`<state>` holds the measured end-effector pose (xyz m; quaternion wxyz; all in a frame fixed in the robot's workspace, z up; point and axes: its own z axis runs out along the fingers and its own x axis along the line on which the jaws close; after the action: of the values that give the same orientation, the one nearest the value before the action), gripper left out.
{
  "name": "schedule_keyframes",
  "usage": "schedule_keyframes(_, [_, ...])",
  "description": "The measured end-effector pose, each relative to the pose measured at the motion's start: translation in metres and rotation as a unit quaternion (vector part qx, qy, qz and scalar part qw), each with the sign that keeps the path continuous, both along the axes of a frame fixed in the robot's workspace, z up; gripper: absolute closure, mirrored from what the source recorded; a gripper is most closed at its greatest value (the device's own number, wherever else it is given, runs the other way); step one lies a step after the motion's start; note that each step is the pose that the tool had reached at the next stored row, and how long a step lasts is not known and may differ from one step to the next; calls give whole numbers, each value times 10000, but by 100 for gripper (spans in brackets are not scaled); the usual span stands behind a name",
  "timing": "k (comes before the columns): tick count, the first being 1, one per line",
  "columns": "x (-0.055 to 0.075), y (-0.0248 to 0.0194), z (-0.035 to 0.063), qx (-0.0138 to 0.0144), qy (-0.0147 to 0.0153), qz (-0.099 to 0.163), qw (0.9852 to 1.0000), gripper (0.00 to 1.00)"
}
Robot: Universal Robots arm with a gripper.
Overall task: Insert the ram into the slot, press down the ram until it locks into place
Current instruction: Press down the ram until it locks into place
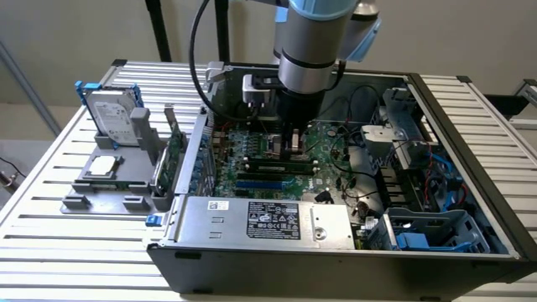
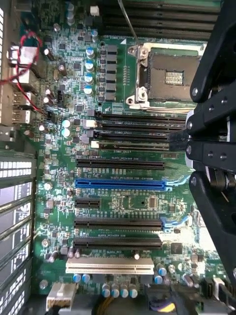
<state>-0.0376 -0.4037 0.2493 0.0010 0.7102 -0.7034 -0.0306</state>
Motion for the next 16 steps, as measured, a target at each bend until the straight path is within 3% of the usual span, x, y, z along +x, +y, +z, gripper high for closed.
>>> schedule_keyframes(5, [11, -1, 223, 0, 2, -1, 10000, 89])
schedule_keyframes(16, [12, -1, 234, 1, 2, -1, 10000, 89])
